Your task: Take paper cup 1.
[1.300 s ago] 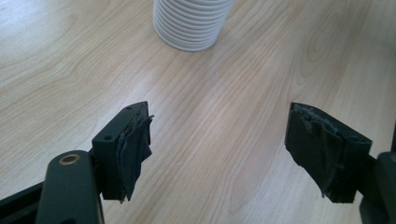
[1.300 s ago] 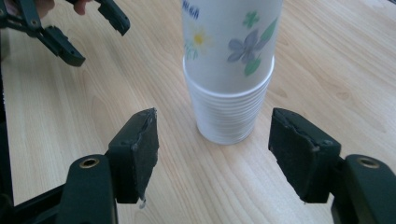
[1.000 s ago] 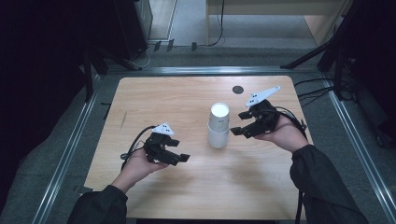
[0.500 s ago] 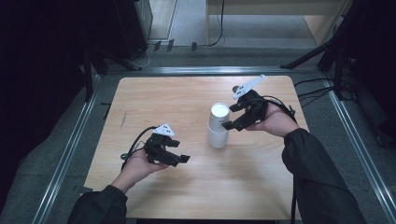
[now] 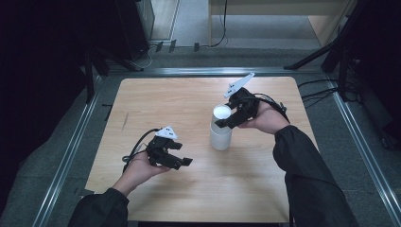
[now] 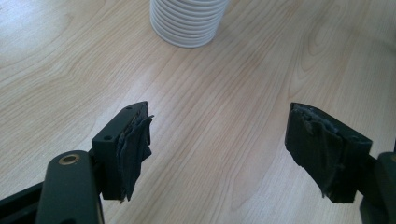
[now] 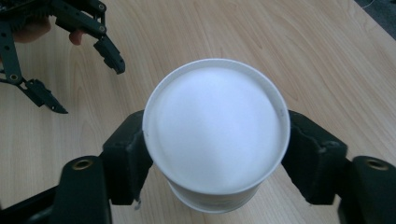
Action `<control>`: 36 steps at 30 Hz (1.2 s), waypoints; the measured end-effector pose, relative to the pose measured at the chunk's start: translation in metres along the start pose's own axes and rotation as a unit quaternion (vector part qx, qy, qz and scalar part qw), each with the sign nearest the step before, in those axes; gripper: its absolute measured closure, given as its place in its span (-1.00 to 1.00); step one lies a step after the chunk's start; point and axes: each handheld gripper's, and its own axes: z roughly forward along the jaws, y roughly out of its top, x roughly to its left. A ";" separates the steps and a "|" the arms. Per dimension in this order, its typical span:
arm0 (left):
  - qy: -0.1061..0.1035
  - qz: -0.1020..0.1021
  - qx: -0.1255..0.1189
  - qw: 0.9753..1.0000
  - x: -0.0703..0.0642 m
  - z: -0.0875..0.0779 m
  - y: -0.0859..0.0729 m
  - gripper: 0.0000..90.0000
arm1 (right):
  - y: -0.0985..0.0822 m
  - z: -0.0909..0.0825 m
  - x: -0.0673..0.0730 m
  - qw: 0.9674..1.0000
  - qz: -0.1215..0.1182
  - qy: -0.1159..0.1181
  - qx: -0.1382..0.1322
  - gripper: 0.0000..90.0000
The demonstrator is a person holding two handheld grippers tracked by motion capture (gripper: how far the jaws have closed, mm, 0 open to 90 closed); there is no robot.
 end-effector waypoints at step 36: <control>0.002 0.008 0.004 1.000 -0.001 0.001 0.000 -0.51 | 0.009 -0.016 0.002 1.000 -0.003 -0.005 -0.007 -0.24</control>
